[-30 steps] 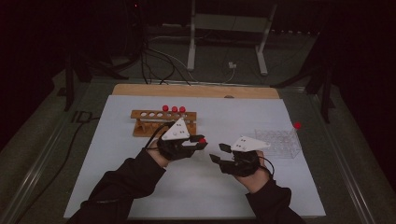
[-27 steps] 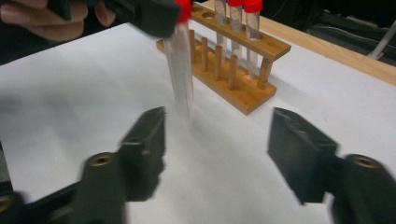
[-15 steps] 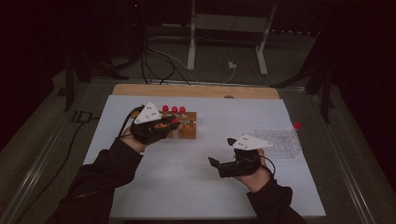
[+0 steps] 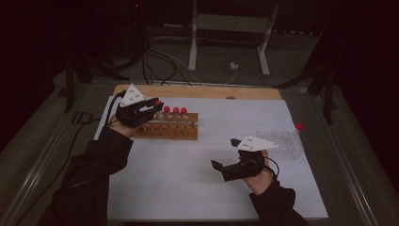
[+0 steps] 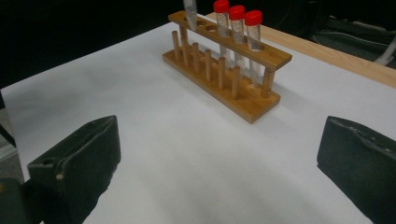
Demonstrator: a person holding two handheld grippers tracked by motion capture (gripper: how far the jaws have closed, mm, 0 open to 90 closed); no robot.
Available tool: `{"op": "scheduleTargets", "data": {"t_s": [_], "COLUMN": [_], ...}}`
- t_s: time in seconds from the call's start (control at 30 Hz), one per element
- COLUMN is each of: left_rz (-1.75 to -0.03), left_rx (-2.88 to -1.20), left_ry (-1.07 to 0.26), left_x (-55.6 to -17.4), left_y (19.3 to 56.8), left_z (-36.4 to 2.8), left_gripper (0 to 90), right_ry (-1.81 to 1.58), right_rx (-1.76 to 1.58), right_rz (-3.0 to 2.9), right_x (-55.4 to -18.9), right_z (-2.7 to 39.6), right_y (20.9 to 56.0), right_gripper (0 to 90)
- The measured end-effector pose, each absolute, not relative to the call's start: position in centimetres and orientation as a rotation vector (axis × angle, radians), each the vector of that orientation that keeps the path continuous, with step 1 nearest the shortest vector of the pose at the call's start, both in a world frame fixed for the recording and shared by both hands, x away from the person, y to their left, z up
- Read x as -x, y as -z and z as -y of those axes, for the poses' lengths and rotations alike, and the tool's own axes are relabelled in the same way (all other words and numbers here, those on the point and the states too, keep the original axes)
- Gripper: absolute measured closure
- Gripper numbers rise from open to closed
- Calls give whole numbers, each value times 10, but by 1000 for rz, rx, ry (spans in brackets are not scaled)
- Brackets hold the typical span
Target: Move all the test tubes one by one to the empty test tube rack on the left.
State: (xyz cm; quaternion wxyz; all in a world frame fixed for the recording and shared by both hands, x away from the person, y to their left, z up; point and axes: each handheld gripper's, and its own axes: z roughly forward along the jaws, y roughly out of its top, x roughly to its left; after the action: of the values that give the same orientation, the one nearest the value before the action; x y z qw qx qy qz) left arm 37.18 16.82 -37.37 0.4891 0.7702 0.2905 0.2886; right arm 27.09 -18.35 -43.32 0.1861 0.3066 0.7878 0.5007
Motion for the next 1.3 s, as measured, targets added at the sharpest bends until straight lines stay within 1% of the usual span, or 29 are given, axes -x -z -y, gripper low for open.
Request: {"op": "scheduleTargets", "data": {"t_s": [0.2, 0.43, 0.9, 1.03, 1.3], "left_rz": [-773, -839, -925, -934, -953], "left_rx": [-1829, -1791, -1834, -1846, -1863], "left_ry": [-740, -753, -699, -690, -679], "left_x": [-389, -405, -424, -426, -426], "left_y": [377, 395, 444, 449, 446], "left_z": [-173, -173, -164, -164, -165], "left_gripper": [719, 719, 718, 718, 715], "right_ry": [-1399, -1395, -1413, -1415, -1412], "right_rx": [-854, -851, -868, -868, -865], "right_rz": [-2223, -2224, -2205, -2206, -2209], "right_x": [-271, -272, -272, -272, -272], "right_z": [183, 185, 190, 190, 190], "right_y": [434, 435, 435, 435, 434], "right_gripper": [0, 0, 0, 0, 0]}}
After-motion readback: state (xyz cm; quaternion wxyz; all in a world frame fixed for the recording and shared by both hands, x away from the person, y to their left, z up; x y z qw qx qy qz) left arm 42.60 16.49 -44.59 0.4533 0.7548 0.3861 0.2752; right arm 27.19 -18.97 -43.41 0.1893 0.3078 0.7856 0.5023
